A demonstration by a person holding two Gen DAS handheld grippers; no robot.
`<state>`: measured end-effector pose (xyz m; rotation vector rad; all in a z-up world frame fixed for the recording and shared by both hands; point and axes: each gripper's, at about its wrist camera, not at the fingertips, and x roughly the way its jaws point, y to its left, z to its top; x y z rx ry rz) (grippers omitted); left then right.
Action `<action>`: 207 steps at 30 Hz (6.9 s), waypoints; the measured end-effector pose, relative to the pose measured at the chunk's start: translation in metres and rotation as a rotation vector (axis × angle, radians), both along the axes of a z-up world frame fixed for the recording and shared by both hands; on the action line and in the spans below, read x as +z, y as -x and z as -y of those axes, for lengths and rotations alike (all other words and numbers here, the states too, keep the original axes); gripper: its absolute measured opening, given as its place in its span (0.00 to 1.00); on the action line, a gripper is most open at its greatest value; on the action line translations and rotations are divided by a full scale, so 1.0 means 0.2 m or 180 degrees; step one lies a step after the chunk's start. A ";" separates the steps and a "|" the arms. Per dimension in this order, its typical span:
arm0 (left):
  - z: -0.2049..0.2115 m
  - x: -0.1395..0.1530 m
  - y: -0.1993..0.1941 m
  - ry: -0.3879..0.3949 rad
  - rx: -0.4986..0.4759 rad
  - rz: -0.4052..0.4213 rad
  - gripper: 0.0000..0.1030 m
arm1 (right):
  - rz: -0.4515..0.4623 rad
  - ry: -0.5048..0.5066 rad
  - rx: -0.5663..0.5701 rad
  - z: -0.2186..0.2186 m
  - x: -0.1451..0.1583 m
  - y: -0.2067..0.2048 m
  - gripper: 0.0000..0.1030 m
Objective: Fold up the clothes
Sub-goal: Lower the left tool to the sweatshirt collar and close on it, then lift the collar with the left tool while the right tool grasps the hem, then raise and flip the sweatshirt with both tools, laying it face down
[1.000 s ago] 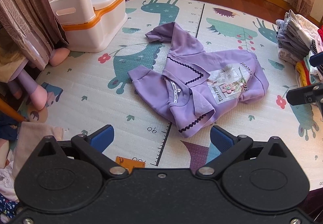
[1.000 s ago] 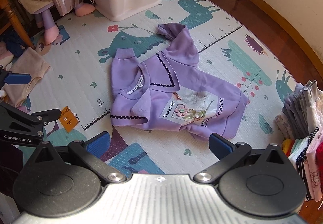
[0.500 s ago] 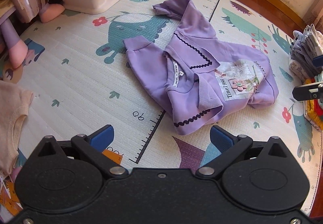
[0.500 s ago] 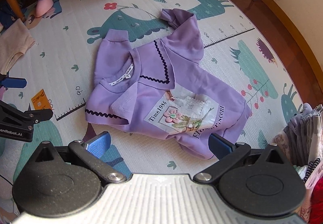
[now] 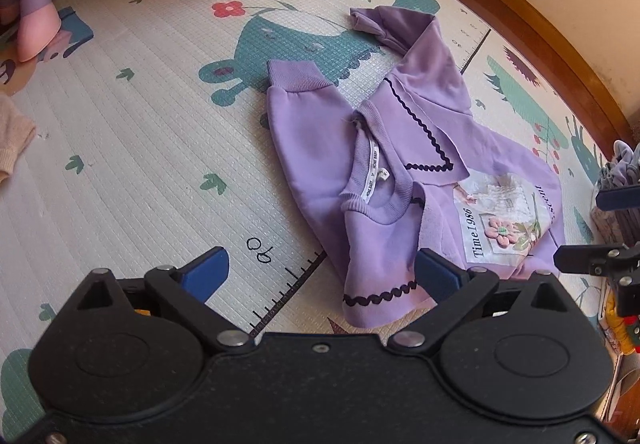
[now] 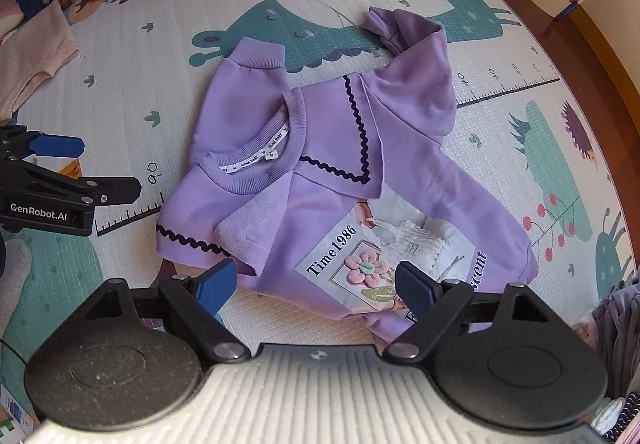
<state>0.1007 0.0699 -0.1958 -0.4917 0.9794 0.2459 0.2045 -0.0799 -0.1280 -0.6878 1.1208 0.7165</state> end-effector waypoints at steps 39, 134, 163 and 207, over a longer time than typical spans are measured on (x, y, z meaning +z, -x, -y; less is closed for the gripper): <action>0.26 -0.18 -0.36 -0.0107 -0.0645 0.0189 0.07 | -0.0246 -0.0169 -0.0346 0.21 -0.29 -0.39 0.62; 0.49 0.49 0.38 -0.3160 -0.5346 0.0462 0.09 | 0.0224 -0.0212 0.2017 0.37 -0.07 0.27 0.15; 0.46 0.98 0.15 -0.2400 -0.4642 0.0764 0.08 | 0.0855 -0.0133 0.1380 0.67 0.65 0.53 0.13; 0.88 0.13 -0.49 -0.3124 -0.5249 0.0300 0.08 | 0.0475 0.0319 0.1101 0.70 -0.24 0.09 0.12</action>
